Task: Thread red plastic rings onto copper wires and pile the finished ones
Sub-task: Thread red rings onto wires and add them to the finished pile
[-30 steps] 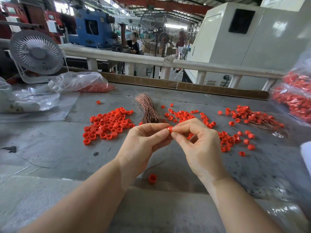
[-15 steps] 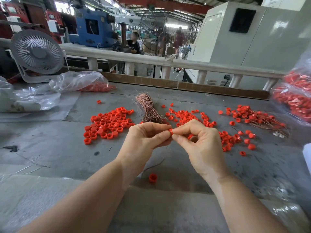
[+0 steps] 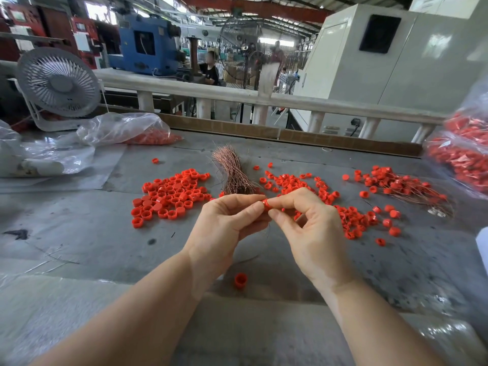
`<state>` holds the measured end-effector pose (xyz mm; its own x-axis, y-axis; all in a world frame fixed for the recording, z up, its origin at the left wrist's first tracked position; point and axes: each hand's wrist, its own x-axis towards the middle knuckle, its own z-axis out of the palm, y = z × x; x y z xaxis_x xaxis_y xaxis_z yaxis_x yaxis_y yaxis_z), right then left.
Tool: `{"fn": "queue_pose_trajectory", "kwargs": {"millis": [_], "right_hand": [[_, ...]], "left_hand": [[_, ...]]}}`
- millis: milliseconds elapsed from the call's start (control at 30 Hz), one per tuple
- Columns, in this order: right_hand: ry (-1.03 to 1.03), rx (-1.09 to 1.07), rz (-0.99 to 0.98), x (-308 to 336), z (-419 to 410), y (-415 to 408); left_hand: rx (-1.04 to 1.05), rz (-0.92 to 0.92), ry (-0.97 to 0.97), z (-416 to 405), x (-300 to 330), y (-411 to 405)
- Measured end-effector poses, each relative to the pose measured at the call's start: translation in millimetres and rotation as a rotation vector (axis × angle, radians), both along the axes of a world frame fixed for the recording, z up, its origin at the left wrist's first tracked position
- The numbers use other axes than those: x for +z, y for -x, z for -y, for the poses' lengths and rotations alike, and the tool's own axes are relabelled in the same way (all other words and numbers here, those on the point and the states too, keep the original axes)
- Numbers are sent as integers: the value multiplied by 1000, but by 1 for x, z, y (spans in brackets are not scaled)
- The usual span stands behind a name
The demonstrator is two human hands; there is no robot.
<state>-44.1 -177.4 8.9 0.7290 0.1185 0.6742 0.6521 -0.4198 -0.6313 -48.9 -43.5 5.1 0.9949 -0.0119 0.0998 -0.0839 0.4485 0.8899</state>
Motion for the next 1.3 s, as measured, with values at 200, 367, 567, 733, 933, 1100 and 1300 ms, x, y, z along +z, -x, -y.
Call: {"fn": "queue_pose_trajectory", "kwargs": {"millis": [200,367,567,733,933,1100,1300], "right_hand": [[66,-66,74,-2,-2,2],[181,-197,170,-2,-3,4],[250,-269,212,-2,-2,6],[247,-249,221,-3,0,4],[195,-212,218,-4,-1,3],[181,-207,201,-4,0,2],[192,-204,211,-4,0,2]], "left_hand": [[-24,-25,-44,0,-1,0],[-27,-46,-107,1,-1,1],[-32,-55,-155,1,1,4],[-34,-65,-148,0,4,5],[-44,-76,-127,0,7,5],[-57,-68,-152,1,7,6],[-55,-57,-168,1,6,7]]}}
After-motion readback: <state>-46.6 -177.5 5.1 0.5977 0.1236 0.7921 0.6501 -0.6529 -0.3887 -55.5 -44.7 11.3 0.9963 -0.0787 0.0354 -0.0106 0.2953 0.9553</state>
